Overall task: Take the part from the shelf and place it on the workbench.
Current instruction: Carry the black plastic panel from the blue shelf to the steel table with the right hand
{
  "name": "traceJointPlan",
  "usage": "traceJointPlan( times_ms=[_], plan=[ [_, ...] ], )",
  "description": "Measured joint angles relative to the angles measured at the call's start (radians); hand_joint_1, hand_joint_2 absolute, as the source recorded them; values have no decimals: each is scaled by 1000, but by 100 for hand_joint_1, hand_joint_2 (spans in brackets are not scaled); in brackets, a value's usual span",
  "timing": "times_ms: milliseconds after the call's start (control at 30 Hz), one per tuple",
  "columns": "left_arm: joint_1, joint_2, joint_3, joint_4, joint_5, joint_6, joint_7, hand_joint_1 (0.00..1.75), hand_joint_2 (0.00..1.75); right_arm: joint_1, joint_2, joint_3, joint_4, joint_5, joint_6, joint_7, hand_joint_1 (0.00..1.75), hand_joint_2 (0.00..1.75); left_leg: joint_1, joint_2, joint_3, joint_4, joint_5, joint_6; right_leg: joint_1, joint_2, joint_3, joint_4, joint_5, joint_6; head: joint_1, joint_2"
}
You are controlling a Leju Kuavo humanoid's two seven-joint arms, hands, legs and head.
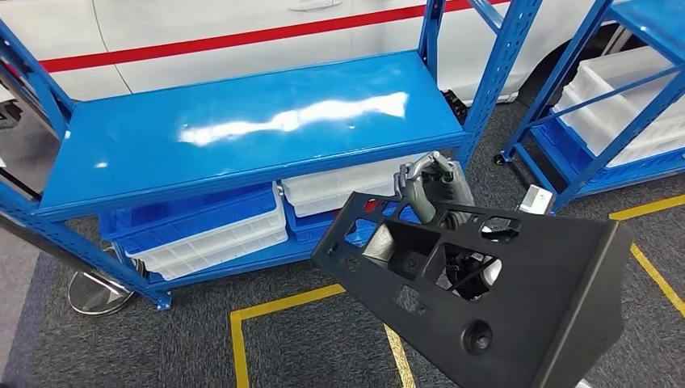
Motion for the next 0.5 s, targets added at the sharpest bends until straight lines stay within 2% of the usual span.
traceJointPlan(
  times_ms=[33,67,100,133,200,233,267,300,333,367,400,433,467,500],
  plan=[
    [-1,2,0,0,-1,-3,0,0,175,5,-5,-8,-1,-4,5,-3,166,175,-2,0,64,-79,3,5,1,0,-11,1,11,4,0,0],
    [-3,5,0,0,-2,-5,-1,0,175,9,-10,-16,-2,-9,10,-7,166,175,-4,-1,122,-160,-11,11,2,-1,-18,1,22,9,0,0],
    [-5,7,0,0,-3,-8,-1,0,175,12,-16,-24,-4,-14,16,-10,166,175,-7,-1,164,-222,-28,17,2,-2,-22,0,33,15,0,0],
    [-6,10,-1,0,-4,-10,-2,0,175,16,-22,-31,-5,-18,22,-12,166,175,-11,-2,185,-260,-41,24,1,-3,-24,-4,45,21,0,0],
    [-6,12,-3,0,-4,-12,-5,0,175,29,-36,-42,-6,-21,36,-16,166,175,-11,1,174,-272,-26,38,0,-2,-28,-11,58,33,0,0],
    [-5,13,-4,0,-4,-13,-6,0,175,39,-43,-47,-6,-22,42,-19,166,175,-9,3,164,-275,-12,48,-1,0,-34,-3,40,38,0,0],
    [-4,13,-4,0,-4,-13,-7,0,175,50,-51,-51,-8,-21,46,-24,166,175,-7,5,152,-278,3,55,-1,3,-44,24,0,42,1,0],
    [-4,13,-5,0,-4,-13,-7,0,175,60,-58,-54,-10,-20,49,-28,166,175,-7,7,137,-279,18,62,-3,6,-58,72,-57,46,1,0],
    [-3,13,-5,0,-5,-13,-7,0,175,70,-64,-58,-13,-19,51,-32,166,175,-8,7,121,-277,31,66,-3,7,-71,137,-111,48,1,0],
    [-3,13,-5,0,-7,-13,-7,0,175,79,-70,-62,-15,-17,52,-35,166,175,-9,7,103,-274,43,66,-3,7,-82,206,-146,51,1,0],
    [-2,13,-5,0,-8,-14,-7,0,175,87,-74,-65,-17,-17,54,-36,166,175,-10,7,84,-269,54,66,-3,7,-86,261,-154,53,0,0],
    [-2,13,-6,0,-10,-14,-7,0,175,94,-79,-69,-19,-16,56,-37,166,175,-11,7,65,-263,64,64,-4,7,-77,289,-137,55,0,0],
    [-2,13,-6,0,-12,-15,-7,0,175,99,-83,-72,-22,-15,57,-38,166,175,-10,7,45,-255,72,62,-5,7,-52,282,-107,56,0,0],
    [-3,13,-7,0,-12,-15,-7,0,175,101,-86,-74,-25,-15,58,-38,166,175,-10,7,27,-245,79,58,-7,7,-10,241,-84,55,0,0]
  ],
)
